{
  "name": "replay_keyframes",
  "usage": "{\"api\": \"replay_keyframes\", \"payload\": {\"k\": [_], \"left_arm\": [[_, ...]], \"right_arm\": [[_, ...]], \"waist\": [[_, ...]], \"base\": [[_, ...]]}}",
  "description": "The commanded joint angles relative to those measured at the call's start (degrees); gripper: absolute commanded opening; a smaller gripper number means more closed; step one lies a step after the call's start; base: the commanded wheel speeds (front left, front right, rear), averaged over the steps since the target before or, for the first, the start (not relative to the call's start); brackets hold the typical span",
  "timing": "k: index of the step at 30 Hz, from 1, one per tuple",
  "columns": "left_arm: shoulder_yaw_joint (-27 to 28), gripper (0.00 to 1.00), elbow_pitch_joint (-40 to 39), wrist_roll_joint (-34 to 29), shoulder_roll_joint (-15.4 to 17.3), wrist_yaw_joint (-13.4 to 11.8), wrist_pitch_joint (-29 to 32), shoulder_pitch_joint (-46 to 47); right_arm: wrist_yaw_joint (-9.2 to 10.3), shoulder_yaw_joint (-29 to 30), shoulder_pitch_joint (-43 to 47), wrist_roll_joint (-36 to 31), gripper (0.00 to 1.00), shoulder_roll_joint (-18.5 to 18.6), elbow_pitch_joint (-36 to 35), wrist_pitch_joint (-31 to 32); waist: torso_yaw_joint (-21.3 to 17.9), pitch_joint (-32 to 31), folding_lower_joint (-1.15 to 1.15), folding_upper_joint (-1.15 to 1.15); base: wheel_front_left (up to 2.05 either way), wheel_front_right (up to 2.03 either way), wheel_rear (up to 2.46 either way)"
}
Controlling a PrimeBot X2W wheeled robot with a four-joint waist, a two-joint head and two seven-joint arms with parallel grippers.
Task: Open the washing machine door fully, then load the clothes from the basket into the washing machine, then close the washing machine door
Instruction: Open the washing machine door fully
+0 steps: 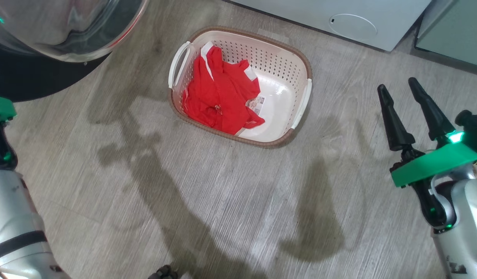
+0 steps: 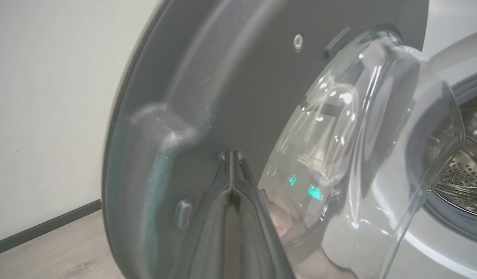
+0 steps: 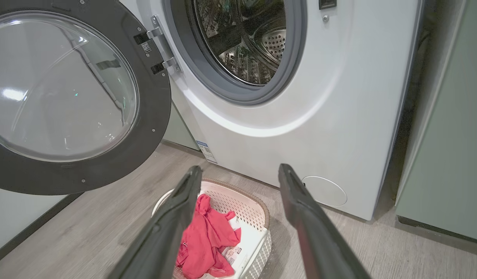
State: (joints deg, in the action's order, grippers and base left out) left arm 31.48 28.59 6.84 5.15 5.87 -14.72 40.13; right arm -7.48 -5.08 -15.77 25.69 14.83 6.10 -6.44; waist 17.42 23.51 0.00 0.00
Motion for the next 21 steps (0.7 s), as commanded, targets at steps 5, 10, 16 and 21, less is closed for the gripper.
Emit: {"api": "replay_keyframes", "payload": {"k": [5, 10, 16, 21], "left_arm": [[1.3, 0.0, -2.2, -2.2, 2.1, 0.4, -0.3, 0.8], [-0.3, 0.0, -3.2, -3.7, 0.9, 0.8, -0.3, -1.5], [-4.4, 0.0, -4.5, -5.0, -0.6, 1.3, -0.3, -5.4], [-9.3, 0.0, -5.9, -5.7, -1.5, 1.5, -0.3, -9.2]], "right_arm": [[-0.01, -0.8, 0.9, -0.7, 1.0, 0.2, -2.4, 0.6], [-0.01, -1.3, 0.9, -0.2, 1.0, -0.9, -1.4, -0.3], [-0.01, -2.0, 1.2, 1.0, 1.0, -2.5, 1.5, -2.7], [-0.01, -2.8, 1.7, 2.5, 1.0, -3.9, 4.3, -5.0]], "waist": [[0.2, -1.6, 0.0, 0.0], [-0.2, -3.8, 0.0, 0.0], [-1.2, -8.3, 0.0, 0.0], [-3.0, -13.0, 0.0, 0.0]], "base": [[0.0, 0.0, 0.0], [0.0, 0.0, 0.0], [0.0, 0.0, 0.0], [0.0, 0.0, 0.0]]}}
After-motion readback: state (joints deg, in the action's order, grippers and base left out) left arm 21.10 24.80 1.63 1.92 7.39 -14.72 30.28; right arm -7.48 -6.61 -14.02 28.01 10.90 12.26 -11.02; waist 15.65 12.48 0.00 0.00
